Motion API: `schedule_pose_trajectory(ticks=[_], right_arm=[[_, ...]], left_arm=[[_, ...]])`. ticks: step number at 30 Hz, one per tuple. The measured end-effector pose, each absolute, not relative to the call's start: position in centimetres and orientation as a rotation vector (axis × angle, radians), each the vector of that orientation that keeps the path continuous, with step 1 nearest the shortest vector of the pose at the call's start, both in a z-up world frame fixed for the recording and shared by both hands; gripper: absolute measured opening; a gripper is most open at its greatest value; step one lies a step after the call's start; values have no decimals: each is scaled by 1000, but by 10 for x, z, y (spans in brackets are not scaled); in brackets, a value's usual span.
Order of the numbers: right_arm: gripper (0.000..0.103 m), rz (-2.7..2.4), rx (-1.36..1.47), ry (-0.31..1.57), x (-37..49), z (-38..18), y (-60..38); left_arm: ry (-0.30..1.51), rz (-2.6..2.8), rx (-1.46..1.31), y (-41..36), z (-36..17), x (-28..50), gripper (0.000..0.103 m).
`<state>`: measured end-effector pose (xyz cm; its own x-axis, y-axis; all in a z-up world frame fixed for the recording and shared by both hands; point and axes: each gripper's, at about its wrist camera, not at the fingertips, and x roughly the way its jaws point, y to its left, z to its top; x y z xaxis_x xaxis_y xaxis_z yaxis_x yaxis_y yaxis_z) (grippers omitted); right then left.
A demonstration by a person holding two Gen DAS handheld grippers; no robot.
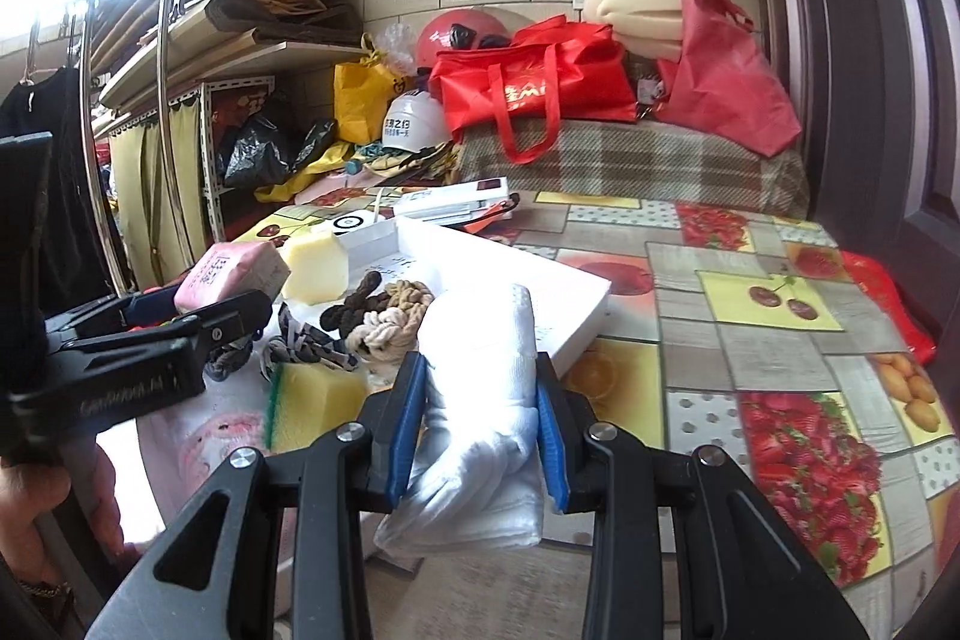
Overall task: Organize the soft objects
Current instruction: 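Carry the tissue pack into the box with the left tool while the right tool carries the white cloth there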
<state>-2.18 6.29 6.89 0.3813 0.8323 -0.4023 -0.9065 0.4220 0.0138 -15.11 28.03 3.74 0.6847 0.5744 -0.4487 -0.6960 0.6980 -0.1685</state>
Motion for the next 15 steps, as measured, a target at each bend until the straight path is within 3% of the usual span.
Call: schedule_pose_trajectory(ticks=[15], right_arm=[[35,1250,-422,386,-42,61,117]], left_arm=[[385,777,-360,299,36,-155,74]])
